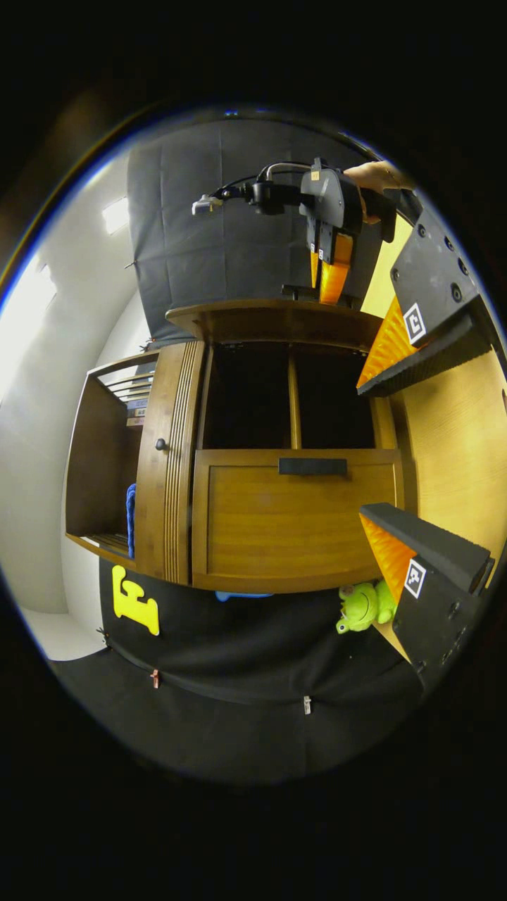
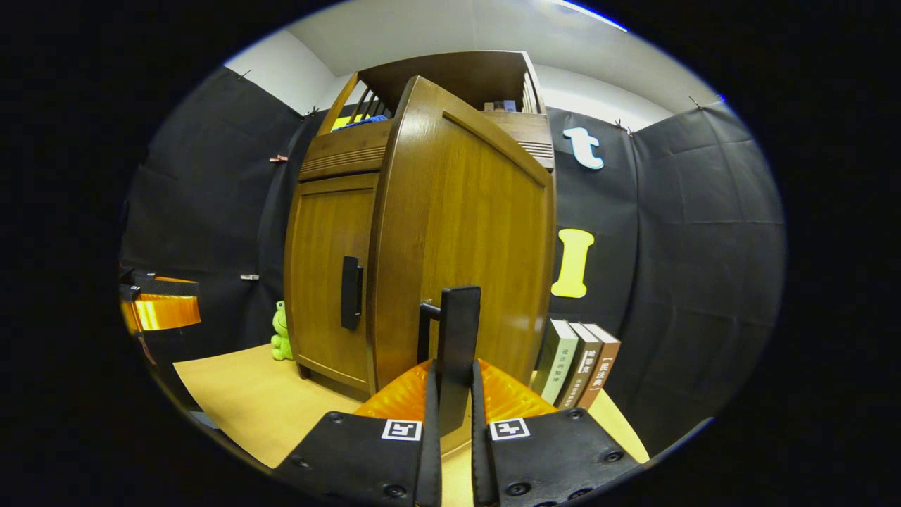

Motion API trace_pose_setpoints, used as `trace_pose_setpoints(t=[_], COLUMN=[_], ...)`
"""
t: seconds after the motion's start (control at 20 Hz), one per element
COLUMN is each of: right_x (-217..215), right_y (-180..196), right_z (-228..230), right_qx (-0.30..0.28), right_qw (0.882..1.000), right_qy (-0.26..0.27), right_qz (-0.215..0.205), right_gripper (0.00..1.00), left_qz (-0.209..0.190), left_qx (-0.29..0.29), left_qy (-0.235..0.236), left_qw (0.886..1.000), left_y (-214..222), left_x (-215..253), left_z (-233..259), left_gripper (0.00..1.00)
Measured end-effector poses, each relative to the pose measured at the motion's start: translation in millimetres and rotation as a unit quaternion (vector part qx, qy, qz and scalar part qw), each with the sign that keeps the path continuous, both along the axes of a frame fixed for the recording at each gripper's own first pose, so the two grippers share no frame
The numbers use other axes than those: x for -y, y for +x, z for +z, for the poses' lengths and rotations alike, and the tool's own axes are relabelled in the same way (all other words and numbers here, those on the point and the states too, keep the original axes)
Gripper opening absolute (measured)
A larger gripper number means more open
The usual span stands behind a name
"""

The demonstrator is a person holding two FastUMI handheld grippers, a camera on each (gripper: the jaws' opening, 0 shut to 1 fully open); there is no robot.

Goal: Open the right door of the double-door shoe cabinet with the right hand, and open the left door with the left hand.

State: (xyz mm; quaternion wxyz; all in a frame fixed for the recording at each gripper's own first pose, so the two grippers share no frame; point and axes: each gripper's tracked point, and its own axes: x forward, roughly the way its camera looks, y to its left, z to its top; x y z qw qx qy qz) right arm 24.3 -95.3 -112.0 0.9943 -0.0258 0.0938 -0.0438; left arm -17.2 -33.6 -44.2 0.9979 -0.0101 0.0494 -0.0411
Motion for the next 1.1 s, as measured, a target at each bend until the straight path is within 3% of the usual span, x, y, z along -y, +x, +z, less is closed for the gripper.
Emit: trace_pose_setpoints(t=[0.1,0.15,0.2,0.25,0.3,0.45,0.5,0.55,0.75,1.1], right_x=[8.5,13.5,17.9,20.8,23.1,26.1,28.4,30.1,36.5,72.1], right_y=[-7.8,-11.0,-13.3,-16.1,-17.8,-20.6,-21.5,-22.1,-31.3,-51.6], right_z=[3.1,4.1,4.6,4.7,5.5,5.9,6.6,6.7,6.4,10.2], right_qx=[0.001,0.002,0.003,0.003,0.003,0.003,0.003,0.004,0.001,-0.003], right_qw=[1.000,1.000,1.000,1.000,1.000,0.999,0.999,0.999,0.999,0.995], right_qy=[-0.002,-0.002,-0.003,-0.006,-0.011,-0.028,-0.031,-0.031,-0.019,-0.030], right_qz=[-0.010,-0.016,-0.022,-0.026,-0.028,-0.030,-0.033,-0.035,-0.046,-0.093], right_gripper=[0.20,0.15,0.20,0.15,0.19,0.19,0.14,0.19,0.20,0.18], left_qz=[-0.009,-0.012,-0.014,-0.017,-0.018,-0.022,-0.022,-0.022,-0.023,-0.017], left_qx=[0.001,0.001,0.002,0.004,0.005,0.006,0.005,0.004,0.001,0.018], left_qy=[-0.001,-0.002,-0.003,-0.004,-0.005,-0.008,-0.007,-0.007,-0.010,-0.008], left_qw=[1.000,1.000,1.000,1.000,1.000,1.000,1.000,1.000,1.000,1.000], left_y=[0.6,0.6,0.8,1.6,2.3,3.1,4.0,3.9,9.2,66.5], left_x=[9.3,12.8,15.2,17.9,19.5,21.9,21.8,20.5,14.8,11.3], left_z=[1.4,0.9,1.7,1.4,2.2,0.8,0.2,-2.0,-5.1,-12.9], left_gripper=[0.95,0.95,0.95,0.95,0.95,0.95,0.95,0.95,0.95,0.95])
